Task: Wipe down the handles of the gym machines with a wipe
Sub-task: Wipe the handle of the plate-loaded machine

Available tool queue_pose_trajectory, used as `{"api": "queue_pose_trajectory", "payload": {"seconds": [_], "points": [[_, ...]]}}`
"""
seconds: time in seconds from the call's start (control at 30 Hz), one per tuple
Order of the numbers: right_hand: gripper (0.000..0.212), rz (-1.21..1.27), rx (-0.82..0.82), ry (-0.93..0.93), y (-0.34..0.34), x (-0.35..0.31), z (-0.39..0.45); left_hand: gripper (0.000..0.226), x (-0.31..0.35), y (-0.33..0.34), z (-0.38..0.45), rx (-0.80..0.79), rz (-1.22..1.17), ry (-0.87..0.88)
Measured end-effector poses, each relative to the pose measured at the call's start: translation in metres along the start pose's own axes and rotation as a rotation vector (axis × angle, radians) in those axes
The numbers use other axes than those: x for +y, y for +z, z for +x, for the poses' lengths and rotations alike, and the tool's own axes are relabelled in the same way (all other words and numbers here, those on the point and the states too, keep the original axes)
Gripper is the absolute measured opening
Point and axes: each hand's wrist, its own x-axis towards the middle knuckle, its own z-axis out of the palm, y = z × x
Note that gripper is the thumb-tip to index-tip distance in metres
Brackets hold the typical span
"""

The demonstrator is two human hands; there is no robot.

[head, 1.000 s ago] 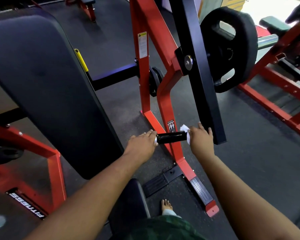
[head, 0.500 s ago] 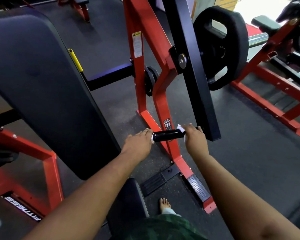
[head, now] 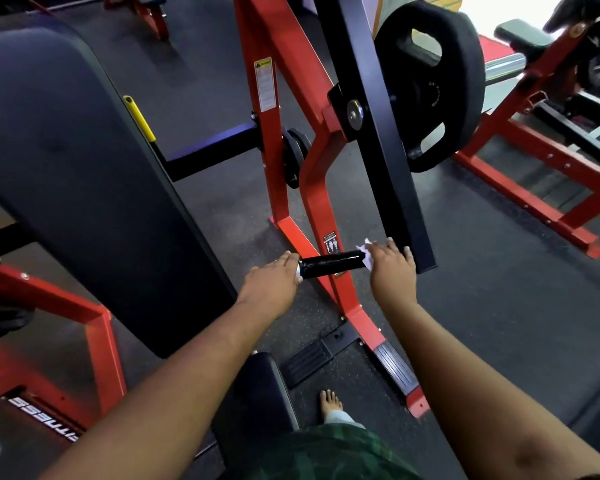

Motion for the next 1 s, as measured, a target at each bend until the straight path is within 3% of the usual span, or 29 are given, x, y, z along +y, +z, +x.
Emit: {"api": "queue_pose_trajectory", "payload": {"seconds": [0.1, 0.27, 0.4, 0.47, 0.57, 0.67, 0.8, 0.93, 1.0], "points": [[0.047, 0.166, -0.040, 0.029, 0.007, -0.043, -0.007, 0.050, 0.001, -0.001, 0.000, -0.004, -0.004, -0.004], [0.052, 0.465, -0.047, -0.172, 0.008, -0.125, -0.054, 0.048, -0.001, -0.001, 0.001, 0.004, -0.010, -0.009], [0.063, 0.186, 0.024, -0.331, 0.010, -0.083, -0.050, 0.051, -0.001, 0.000, 0.000, 0.002, 0.003, -0.003], [0.057, 0.093, 0.028, -0.229, 0.008, -0.053, -0.035, 0.051, 0.000, -0.001, 0.000, 0.001, 0.013, -0.002], [0.056, 0.121, 0.016, -0.063, 0.003, -0.054, -0.027, 0.051, 0.001, 0.000, 0.000, -0.001, 0.012, -0.004], [0.064, 0.214, -0.031, -0.194, 0.006, -0.092, -0.050, 0.053, 0.000, 0.000, 0.001, -0.012, 0.007, -0.006], [0.055, 0.371, -0.013, -0.288, 0.001, -0.107, -0.081, 0.053, -0.001, -0.001, 0.002, -0.021, -0.003, 0.004], [0.041, 0.620, 0.144, 0.033, -0.012, -0.057, -0.069, 0.054, -0.003, 0.003, -0.001, 0.000, 0.021, 0.028], [0.040, 0.629, 0.182, 0.196, -0.011, -0.029, -0.047, 0.057, -0.002, 0.004, -0.001, -0.001, 0.053, 0.033]]}}
